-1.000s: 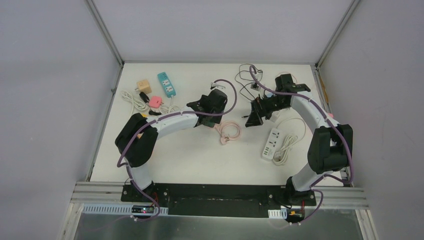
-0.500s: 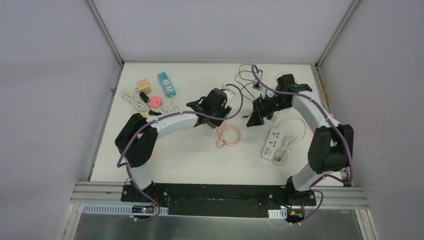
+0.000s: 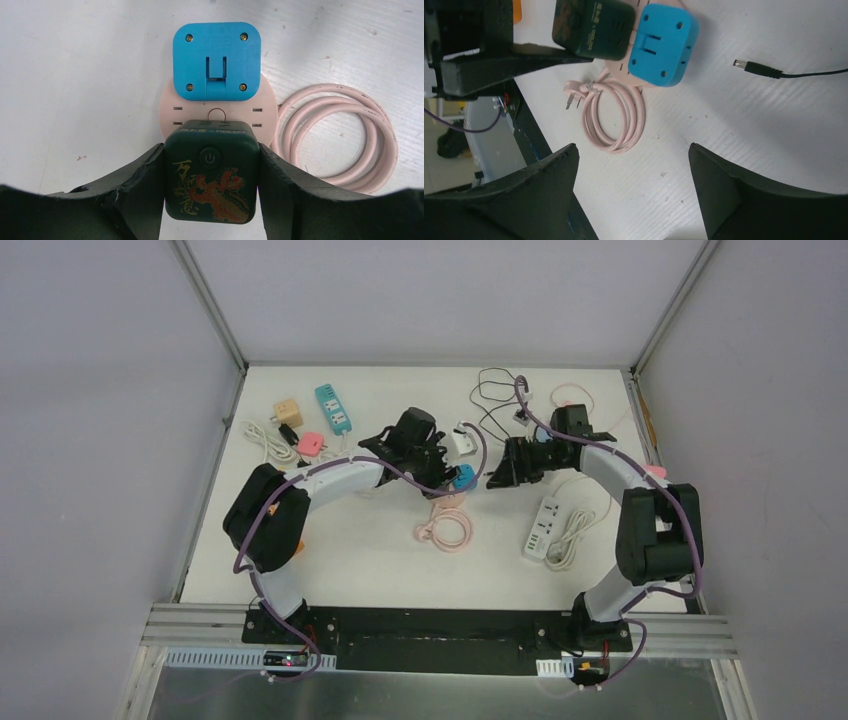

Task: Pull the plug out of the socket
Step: Remove the plug from the socket.

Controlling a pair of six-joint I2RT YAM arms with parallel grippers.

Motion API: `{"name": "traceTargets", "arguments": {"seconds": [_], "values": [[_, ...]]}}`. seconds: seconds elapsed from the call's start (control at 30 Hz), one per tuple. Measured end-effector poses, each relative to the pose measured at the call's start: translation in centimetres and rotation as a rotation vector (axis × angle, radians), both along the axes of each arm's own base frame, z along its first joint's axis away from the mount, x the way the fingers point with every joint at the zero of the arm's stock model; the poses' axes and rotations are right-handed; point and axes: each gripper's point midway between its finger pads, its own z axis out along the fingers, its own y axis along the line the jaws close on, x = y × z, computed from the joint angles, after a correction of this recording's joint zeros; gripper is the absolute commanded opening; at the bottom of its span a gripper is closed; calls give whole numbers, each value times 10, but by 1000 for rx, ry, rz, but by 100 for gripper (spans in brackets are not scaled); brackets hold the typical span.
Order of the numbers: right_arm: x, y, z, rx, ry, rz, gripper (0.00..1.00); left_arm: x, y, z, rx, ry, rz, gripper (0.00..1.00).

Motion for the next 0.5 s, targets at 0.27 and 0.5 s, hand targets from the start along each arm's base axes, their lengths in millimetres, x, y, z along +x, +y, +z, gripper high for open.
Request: {"name": "traceTargets", "arguments": {"seconds": [0.27,0.5], "values": [[38,11,-22,76,111,-197,80,-9,-12,0,-95,-28,-104,0],[42,19,-52,83,256,-259,80,-14,-16,3,-141,-53,-129,0]]}}
